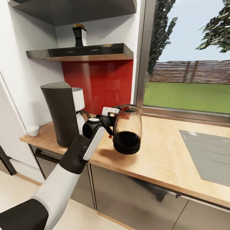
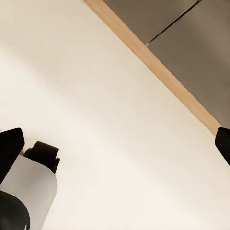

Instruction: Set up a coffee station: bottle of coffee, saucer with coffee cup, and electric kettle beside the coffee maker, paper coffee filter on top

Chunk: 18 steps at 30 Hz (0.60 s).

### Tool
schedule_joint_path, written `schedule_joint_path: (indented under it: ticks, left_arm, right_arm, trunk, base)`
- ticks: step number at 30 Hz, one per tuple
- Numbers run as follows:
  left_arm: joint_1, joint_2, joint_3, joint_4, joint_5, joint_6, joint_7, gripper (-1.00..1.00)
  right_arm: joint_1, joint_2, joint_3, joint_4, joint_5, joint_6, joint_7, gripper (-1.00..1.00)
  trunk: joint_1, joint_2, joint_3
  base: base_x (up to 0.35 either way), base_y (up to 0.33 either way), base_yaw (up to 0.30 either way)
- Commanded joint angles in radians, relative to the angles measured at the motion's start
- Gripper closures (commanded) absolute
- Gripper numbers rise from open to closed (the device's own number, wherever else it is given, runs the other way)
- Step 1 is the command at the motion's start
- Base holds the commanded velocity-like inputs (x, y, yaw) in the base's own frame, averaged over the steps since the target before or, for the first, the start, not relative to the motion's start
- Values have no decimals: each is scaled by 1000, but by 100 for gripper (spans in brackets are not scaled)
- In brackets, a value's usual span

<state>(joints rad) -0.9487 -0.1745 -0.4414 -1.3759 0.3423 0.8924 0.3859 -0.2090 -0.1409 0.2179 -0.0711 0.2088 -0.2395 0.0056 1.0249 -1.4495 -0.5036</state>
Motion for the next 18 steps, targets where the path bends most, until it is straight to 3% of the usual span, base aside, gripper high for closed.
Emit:
schedule_joint_path:
  ticks: [1, 7, 15, 18]
  left_arm:
    - [-1, 0, 0, -1, 7, 2, 10, 100]
    - [-1, 0, 0, 0, 9, 0, 10, 100]
    - [1, 0, 3, 3, 10, -8, 11, 100]
    - [2, 0, 9, 50, 8, -58, 13, 100]
  right_arm:
    - [-1, 0, -3, 1, 9, -3, 1, -100]
    - [-1, 0, -3, 1, 9, -3, 1, -100]
    - [-1, 0, -3, 1, 9, -3, 1, -100]
    - [-1, 0, -3, 1, 9, -3, 1, -100]
  trunk:
    - [0, -1, -1]
    - [0, -1, -1]
    - [0, -1, -1]
    - [0, -1, -1]
  base:
    - [116, 256, -98]
    - [77, 216, -51]
    - [4, 19, -2]
    - [0, 0, 0]
